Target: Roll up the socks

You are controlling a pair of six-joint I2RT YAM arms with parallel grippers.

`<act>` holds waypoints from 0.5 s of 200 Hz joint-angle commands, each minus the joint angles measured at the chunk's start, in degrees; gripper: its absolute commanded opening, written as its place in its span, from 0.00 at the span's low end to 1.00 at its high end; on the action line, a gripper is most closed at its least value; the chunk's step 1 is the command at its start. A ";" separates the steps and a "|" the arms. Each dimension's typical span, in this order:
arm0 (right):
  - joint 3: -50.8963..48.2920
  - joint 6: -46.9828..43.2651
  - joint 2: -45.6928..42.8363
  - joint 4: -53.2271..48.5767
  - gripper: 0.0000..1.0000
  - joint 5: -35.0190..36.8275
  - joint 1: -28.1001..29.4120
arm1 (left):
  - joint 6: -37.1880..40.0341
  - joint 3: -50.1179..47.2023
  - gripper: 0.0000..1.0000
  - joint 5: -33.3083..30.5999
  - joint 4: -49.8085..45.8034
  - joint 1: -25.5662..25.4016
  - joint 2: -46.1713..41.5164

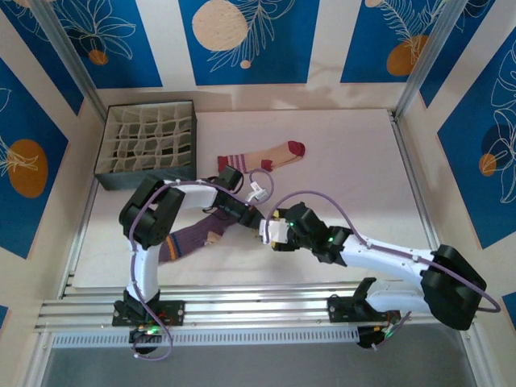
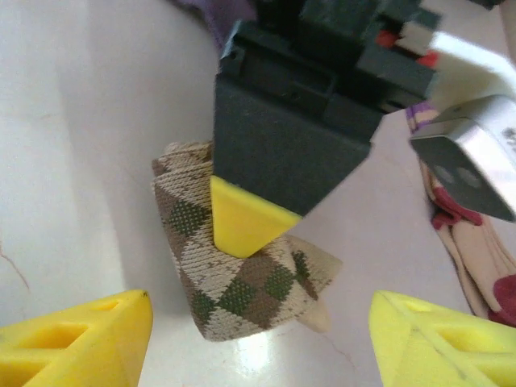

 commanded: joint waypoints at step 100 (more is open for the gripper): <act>4.84 0.57 16.13 6.00 0.71 -7.16 -4.68 | -1.49 1.64 0.17 0.95 -8.01 0.54 4.02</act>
